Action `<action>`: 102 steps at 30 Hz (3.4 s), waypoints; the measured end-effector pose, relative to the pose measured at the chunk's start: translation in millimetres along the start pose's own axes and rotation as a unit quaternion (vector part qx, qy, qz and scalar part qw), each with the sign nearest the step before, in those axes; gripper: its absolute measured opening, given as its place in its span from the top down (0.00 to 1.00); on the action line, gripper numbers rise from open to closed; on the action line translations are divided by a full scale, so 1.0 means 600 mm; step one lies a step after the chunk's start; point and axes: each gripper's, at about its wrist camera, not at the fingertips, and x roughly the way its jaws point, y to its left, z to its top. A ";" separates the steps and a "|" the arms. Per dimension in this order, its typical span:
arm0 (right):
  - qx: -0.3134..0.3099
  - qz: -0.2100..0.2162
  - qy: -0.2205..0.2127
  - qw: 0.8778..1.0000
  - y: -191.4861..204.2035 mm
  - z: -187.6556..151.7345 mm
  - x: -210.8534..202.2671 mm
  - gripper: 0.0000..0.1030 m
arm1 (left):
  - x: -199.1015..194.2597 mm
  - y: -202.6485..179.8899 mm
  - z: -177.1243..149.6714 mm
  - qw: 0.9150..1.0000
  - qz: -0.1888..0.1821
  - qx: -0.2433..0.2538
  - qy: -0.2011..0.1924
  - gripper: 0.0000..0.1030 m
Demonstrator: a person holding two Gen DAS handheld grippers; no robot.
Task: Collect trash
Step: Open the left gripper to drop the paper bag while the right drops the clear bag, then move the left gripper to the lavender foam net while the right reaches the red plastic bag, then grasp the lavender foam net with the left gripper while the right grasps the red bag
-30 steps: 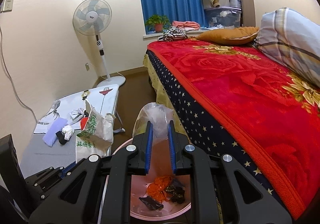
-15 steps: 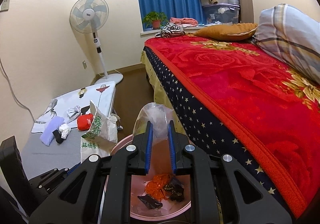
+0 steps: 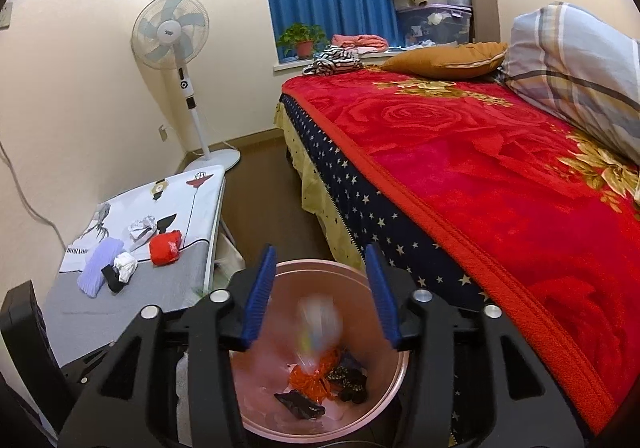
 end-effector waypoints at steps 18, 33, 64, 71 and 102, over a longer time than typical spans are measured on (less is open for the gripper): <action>-0.012 0.038 -0.006 0.999 0.037 -0.006 0.006 0.54 | -0.025 0.076 0.002 0.997 0.059 -0.043 -0.021 0.70; -0.023 0.113 -0.001 0.993 0.119 -0.010 0.053 0.57 | -0.045 0.186 -0.001 0.985 0.137 -0.092 -0.050 0.74; -0.045 0.203 0.087 0.974 0.322 -0.032 0.311 0.36 | -0.022 0.422 0.006 0.928 0.272 -0.247 -0.069 0.74; -0.068 0.199 0.111 0.971 0.369 -0.041 0.367 0.19 | 0.001 0.470 -0.001 0.910 0.289 -0.292 -0.045 0.63; -0.102 0.200 0.126 0.966 0.377 -0.062 0.337 0.47 | -0.024 0.458 0.025 0.924 0.270 -0.267 -0.049 0.93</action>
